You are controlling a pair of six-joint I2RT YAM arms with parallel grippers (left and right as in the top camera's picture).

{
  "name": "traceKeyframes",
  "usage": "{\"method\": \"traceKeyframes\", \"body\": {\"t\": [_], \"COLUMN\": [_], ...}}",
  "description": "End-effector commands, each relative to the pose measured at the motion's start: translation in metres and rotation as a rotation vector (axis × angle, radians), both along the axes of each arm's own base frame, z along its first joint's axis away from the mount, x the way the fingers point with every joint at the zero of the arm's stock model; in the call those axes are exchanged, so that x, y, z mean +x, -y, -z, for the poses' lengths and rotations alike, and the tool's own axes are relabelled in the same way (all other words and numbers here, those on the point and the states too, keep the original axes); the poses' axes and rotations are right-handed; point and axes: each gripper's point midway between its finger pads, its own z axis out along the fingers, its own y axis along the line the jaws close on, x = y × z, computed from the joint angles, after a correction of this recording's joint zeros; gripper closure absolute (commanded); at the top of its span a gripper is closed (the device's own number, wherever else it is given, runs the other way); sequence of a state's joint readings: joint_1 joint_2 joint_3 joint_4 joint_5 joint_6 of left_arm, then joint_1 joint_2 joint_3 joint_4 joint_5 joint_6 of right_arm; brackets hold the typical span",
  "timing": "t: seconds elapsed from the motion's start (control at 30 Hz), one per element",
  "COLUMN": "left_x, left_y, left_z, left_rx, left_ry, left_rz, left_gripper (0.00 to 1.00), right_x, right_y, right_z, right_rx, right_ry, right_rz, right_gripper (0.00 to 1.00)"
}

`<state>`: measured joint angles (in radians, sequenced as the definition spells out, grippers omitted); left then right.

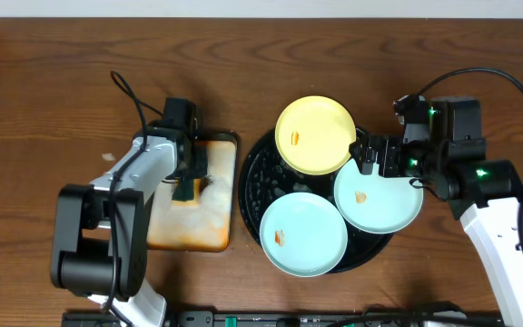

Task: Clean dirty plates on tray and stack at the side
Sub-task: 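Grasp the soapy sponge with the left gripper, pressing into the foam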

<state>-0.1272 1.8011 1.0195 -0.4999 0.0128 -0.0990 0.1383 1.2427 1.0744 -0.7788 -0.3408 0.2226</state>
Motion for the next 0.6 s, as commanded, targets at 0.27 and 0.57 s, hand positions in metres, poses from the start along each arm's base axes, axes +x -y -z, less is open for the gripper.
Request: {"method": "traceKeyframes", "body": {"t": [0.27, 0.57], "left_x": [-0.007, -0.037], "left_y": [0.009, 0.005], "left_z": [-0.024, -0.069], "left_rx": [-0.049, -0.052], "left_ry": [-0.006, -0.004], "left_rz": [0.014, 0.002], "left_gripper": [0.92, 0.43], "right_x": [0.004, 0.004], "right_y": [0.002, 0.002], "right_z": [-0.006, -0.006], "right_rx": [-0.004, -0.004], "right_ry": [0.017, 0.017], "right_rz": [-0.002, -0.002], "right_gripper": [0.01, 0.01]}}
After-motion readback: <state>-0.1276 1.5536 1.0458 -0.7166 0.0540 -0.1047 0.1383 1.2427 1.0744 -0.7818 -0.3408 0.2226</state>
